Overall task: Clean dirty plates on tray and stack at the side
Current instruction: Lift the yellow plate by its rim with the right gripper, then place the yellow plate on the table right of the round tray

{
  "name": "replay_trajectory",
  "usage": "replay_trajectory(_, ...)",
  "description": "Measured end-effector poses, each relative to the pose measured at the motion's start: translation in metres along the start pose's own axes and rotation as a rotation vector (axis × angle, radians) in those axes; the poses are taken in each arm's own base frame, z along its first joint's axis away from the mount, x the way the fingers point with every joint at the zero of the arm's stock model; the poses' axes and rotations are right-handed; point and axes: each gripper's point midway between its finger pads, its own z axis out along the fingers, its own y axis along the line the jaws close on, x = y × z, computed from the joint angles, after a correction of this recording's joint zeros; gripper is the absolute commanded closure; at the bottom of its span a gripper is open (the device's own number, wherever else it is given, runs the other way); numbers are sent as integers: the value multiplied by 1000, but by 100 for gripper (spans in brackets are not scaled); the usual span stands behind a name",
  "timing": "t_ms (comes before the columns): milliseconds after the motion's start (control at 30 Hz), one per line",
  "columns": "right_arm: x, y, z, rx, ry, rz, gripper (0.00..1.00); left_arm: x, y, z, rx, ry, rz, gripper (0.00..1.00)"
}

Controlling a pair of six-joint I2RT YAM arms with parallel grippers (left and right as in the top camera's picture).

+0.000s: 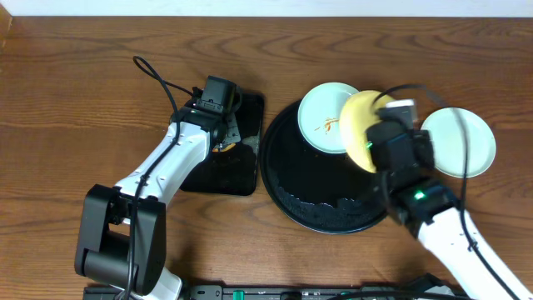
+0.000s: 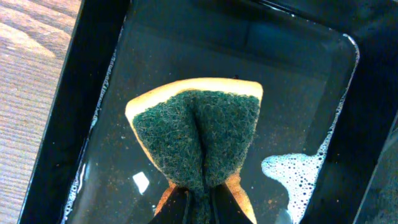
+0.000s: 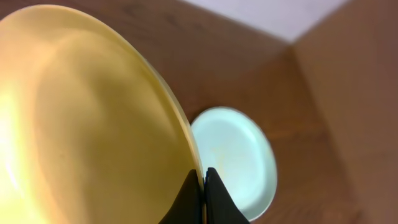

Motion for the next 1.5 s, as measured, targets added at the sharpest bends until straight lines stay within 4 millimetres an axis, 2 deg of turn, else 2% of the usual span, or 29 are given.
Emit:
replay_trajectory(167, 26, -27, 40, 11, 129, 239, 99, 0, 0, 0, 0, -1, 0, 92)
replay_trajectory(367, 54, -74, 78, 51, 212, 539, 99, 0, 0, 0, 0, -1, 0, 92)
replay_trajectory(467, 65, -97, 88, 71, 227, 670, 99, 0, 0, 0, 0, -1, 0, 92)
replay_trajectory(667, 100, -137, 102, 160, 290, 853, 99, 0, 0, 0, 0, -1, 0, 92)
replay_trajectory(867, 123, -149, 119, 202, 332, 914, 99, 0, 0, 0, 0, -1, 0, 92)
replay_trajectory(900, 126, -149, 122, 203, 337, 920, 93, 0, 0, 0, 0, -1, 0, 92)
replay_trajectory(967, 125, -149, 128, 198, 323, 937, 73, 0, 0, 0, 0, -1, 0, 92)
replay_trajectory(1000, 122, -149, 131, 185, 310, 938, 71, 0, 0, 0, 0, -1, 0, 92)
replay_trajectory(1100, 104, -139, 138, 74, 257, 919, 70, 0, 0, 0, 0, -1, 0, 92)
replay_trajectory(1200, 75, -114, 140, -115, 189, 864, 69, 0, 0, 0, 0, -1, 0, 92)
replay_trajectory(1267, 58, -88, 137, -251, 162, 810, 64, 0, 0, 0, 0, -1, 0, 92)
replay_trajectory(1333, 43, -58, 129, -380, 148, 745, 51, 0, 0, 0, 0, -1, 0, 92)
replay_trajectory(1367, 36, -41, 123, -444, 137, 693, 48, 0, 0, 0, 0, -1, 0, 92)
replay_trajectory(1433, 25, -15, 114, -534, 125, 632, 47, 0, 0, 0, 0, -1, 0, 92)
replay_trajectory(1500, 18, 8, 106, -598, 113, 571, 53, 0, 0, 0, 0, -1, 0, 92)
